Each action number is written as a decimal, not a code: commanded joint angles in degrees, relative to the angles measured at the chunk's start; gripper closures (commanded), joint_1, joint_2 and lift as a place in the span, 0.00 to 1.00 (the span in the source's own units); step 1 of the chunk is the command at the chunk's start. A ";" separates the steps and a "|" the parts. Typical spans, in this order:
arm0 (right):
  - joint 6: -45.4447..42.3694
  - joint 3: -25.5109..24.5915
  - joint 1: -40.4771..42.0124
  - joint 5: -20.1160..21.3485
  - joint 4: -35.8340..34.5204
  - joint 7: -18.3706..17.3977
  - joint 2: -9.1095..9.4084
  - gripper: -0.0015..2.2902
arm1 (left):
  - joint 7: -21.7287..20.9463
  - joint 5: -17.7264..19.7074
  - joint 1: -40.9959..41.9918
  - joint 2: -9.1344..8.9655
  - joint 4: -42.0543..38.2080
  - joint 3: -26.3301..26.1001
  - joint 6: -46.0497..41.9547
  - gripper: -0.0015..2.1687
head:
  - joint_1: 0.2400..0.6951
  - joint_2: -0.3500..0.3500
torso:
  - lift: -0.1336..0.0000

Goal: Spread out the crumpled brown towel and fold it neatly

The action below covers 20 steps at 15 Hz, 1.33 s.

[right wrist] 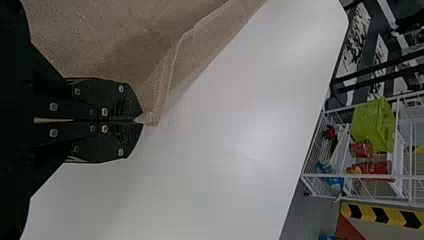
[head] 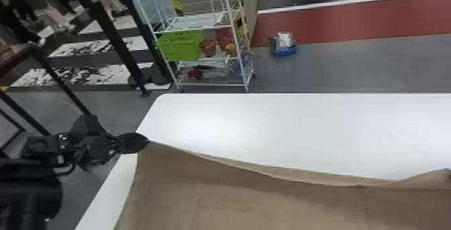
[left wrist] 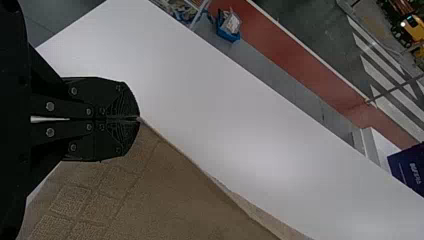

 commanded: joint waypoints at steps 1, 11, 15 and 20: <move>-1.46 -0.03 -4.61 0.04 7.03 -0.85 0.00 0.60 | 0.90 -2.71 -4.85 0.23 3.53 -3.31 0.36 0.63 | 1.00 0.96 | 0.08; -3.04 -2.40 -4.88 -2.25 6.15 -1.11 -0.35 0.60 | 1.69 -1.92 -6.96 -0.56 4.32 -2.52 0.71 0.63 | 1.00 0.81 | 0.08; -3.22 -3.63 4.18 -3.13 -3.43 0.38 -1.23 0.60 | 0.46 2.21 1.66 -1.17 -1.57 2.93 -0.52 0.63 | 1.00 0.91 | 0.08; -3.22 -1.43 10.95 -1.54 -7.38 2.14 -3.61 0.60 | 1.25 3.27 7.54 -3.46 -4.38 5.48 -7.38 0.63 | 1.00 1.00 | 0.08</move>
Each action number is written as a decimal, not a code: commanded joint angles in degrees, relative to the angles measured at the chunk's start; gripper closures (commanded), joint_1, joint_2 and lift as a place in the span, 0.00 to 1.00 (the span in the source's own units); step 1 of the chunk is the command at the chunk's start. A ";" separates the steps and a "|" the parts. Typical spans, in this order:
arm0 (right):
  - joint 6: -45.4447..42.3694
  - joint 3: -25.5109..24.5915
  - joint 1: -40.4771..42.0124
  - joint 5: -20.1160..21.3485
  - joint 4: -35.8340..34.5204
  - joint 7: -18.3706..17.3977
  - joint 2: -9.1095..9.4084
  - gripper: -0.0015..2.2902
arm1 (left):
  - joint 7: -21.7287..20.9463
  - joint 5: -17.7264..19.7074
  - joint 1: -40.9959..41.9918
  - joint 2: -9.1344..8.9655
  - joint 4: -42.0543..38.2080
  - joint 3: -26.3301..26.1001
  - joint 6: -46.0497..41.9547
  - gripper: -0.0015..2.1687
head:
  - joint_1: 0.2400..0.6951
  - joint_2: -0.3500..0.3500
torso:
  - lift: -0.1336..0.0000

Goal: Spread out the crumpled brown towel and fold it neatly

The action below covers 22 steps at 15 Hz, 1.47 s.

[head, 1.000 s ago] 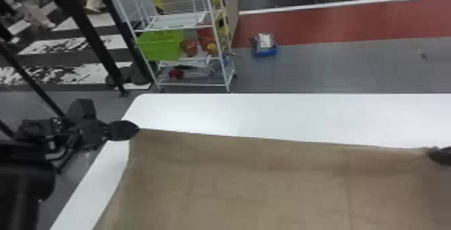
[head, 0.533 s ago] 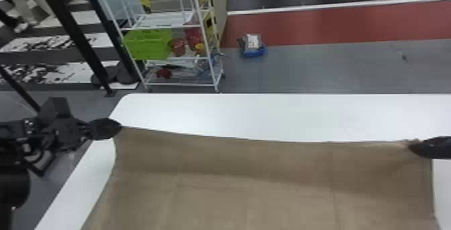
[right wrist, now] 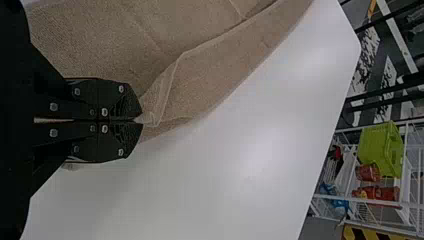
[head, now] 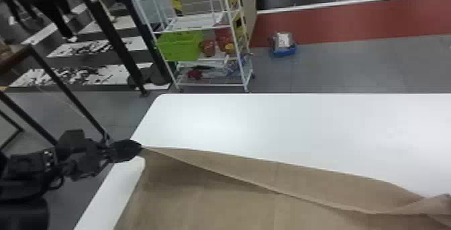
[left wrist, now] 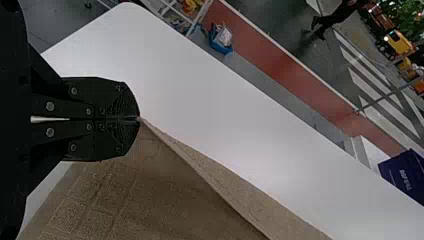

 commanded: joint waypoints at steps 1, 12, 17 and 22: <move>-0.17 0.51 3.14 1.01 -1.34 0.91 -1.52 0.60 | 0.36 0.39 2.23 -0.64 -0.21 1.22 -3.09 0.63 | 1.00 1.00 | 0.08; -1.93 -1.77 8.24 2.77 -7.06 7.95 -4.68 0.60 | 1.41 1.27 8.29 -0.99 0.06 5.88 -15.05 0.63 | 1.00 1.00 | 0.08; -2.63 2.88 6.83 6.63 -6.18 7.95 -5.12 0.60 | 1.85 -2.77 9.96 -1.34 -1.35 4.47 -17.68 0.63 | 1.00 1.00 | 0.08; -1.93 1.30 7.80 5.67 -8.29 7.95 -6.53 0.60 | 2.56 -4.09 14.80 -1.87 -5.92 5.70 -18.56 0.63 | 1.00 1.00 | 0.08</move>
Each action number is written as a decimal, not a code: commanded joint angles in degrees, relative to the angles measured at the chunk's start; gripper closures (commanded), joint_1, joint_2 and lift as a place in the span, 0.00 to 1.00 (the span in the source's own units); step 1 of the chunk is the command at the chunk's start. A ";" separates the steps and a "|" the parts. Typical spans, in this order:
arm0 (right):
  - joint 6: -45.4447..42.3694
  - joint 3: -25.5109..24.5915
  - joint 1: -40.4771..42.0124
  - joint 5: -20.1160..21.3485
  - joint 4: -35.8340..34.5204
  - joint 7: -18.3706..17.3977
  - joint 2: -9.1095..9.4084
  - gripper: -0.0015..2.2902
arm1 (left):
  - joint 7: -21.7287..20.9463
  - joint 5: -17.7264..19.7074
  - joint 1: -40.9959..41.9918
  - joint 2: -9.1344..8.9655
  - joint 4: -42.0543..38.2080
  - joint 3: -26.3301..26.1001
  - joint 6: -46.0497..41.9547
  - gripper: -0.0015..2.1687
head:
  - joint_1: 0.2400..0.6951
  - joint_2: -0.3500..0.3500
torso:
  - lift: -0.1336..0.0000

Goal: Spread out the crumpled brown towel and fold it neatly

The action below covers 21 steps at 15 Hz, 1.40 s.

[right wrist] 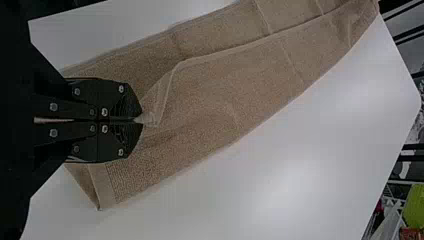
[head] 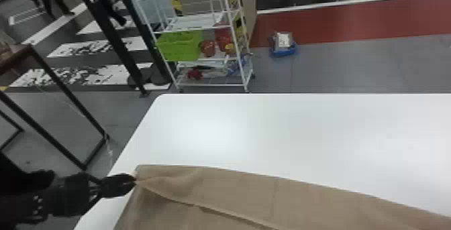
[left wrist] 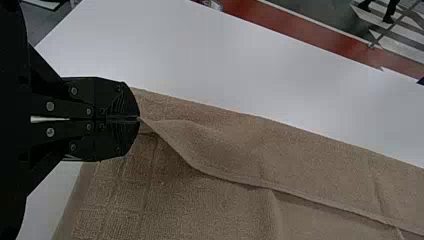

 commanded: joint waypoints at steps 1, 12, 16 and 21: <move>-0.08 -0.71 1.81 -0.04 -0.85 0.19 -1.03 0.60 | 0.08 0.37 2.72 -0.57 -2.51 1.43 -0.68 0.63 | 1.00 1.00 | 0.08; -2.54 -9.14 4.19 -3.82 -0.85 0.19 -1.82 0.60 | -0.44 2.12 5.01 -0.57 -3.57 5.56 -2.79 0.63 | 1.00 1.00 | 0.08; -5.35 -7.12 7.18 -2.94 -0.93 0.19 -1.82 0.60 | 0.52 0.89 6.94 -1.01 -3.57 4.94 -3.85 0.63 | 1.00 1.00 | 0.08; -7.11 -3.96 7.97 0.05 -1.02 0.19 -2.70 0.60 | 2.11 -2.27 8.35 -1.18 -3.48 3.01 -5.43 0.63 | 1.00 1.00 | 0.08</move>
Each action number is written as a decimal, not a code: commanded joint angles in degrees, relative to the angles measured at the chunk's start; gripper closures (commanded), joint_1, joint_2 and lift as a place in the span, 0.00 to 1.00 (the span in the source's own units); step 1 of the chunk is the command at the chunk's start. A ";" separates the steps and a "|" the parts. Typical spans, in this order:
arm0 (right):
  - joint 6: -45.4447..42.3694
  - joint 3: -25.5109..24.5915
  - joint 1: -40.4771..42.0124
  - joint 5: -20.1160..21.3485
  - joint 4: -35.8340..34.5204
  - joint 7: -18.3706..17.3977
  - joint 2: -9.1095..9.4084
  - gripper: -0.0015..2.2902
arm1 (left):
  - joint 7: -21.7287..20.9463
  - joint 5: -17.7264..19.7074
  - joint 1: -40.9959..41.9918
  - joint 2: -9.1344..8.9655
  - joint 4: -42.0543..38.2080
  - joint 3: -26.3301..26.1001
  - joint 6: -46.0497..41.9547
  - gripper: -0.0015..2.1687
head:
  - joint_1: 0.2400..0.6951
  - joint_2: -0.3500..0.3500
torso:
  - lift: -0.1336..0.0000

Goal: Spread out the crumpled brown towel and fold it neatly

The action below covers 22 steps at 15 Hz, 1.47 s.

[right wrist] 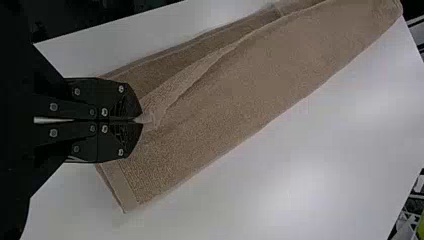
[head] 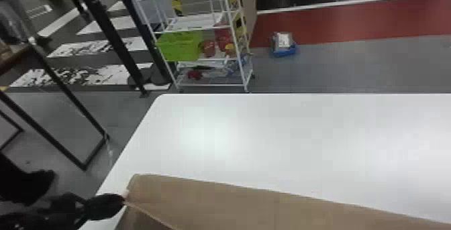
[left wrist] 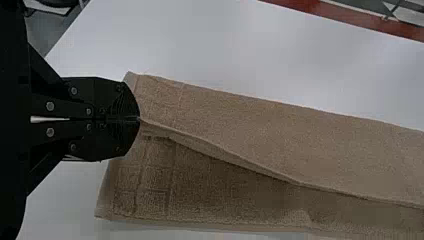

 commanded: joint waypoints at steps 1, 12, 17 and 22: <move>-0.23 1.89 0.20 1.46 0.09 0.19 -0.43 0.60 | 0.47 -1.26 0.45 -0.17 0.02 -0.78 -0.48 0.63 | 1.00 1.00 | 0.08; -0.59 4.61 0.38 4.97 0.27 0.19 -1.74 0.60 | 3.64 -6.36 0.98 -0.44 -0.33 -2.19 -0.65 0.63 | 1.00 1.00 | 0.08; -1.29 4.53 0.82 4.62 0.18 0.19 -1.74 0.01 | 4.51 -5.75 1.15 -0.96 -0.33 -2.28 0.05 0.04 | 1.00 1.00 | 0.08; -2.87 1.89 1.43 3.12 -0.61 0.19 -1.74 0.02 | 4.43 -4.87 1.33 -1.31 -1.21 -1.05 0.22 0.03 | 1.00 1.00 | 0.08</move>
